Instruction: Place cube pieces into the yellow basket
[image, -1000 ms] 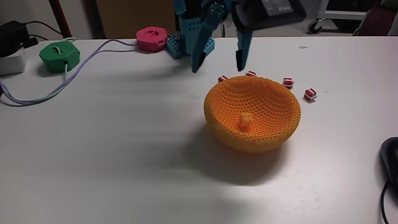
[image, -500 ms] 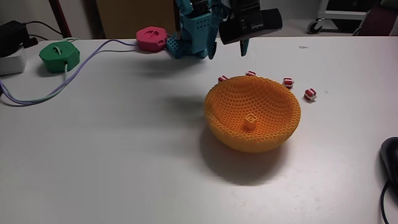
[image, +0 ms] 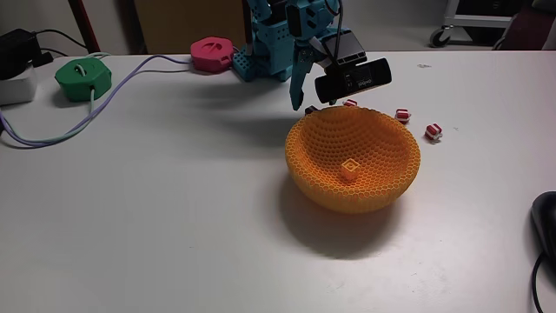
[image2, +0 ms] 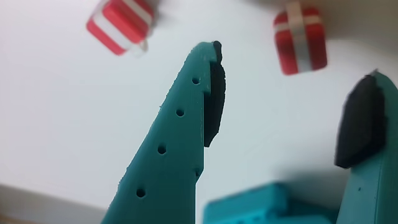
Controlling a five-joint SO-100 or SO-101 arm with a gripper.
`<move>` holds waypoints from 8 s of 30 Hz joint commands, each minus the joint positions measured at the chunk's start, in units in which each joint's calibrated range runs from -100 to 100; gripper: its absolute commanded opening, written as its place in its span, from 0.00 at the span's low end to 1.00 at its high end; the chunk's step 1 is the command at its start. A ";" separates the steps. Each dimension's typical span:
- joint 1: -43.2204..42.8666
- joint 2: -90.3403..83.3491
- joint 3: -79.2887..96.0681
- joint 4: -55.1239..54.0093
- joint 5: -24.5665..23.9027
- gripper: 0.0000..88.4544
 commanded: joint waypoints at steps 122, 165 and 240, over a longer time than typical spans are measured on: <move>-14.28 0.87 9.50 -18.77 3.76 0.00; -17.45 9.11 -29.31 -18.51 2.20 0.53; -22.20 41.87 9.88 -87.32 8.25 0.00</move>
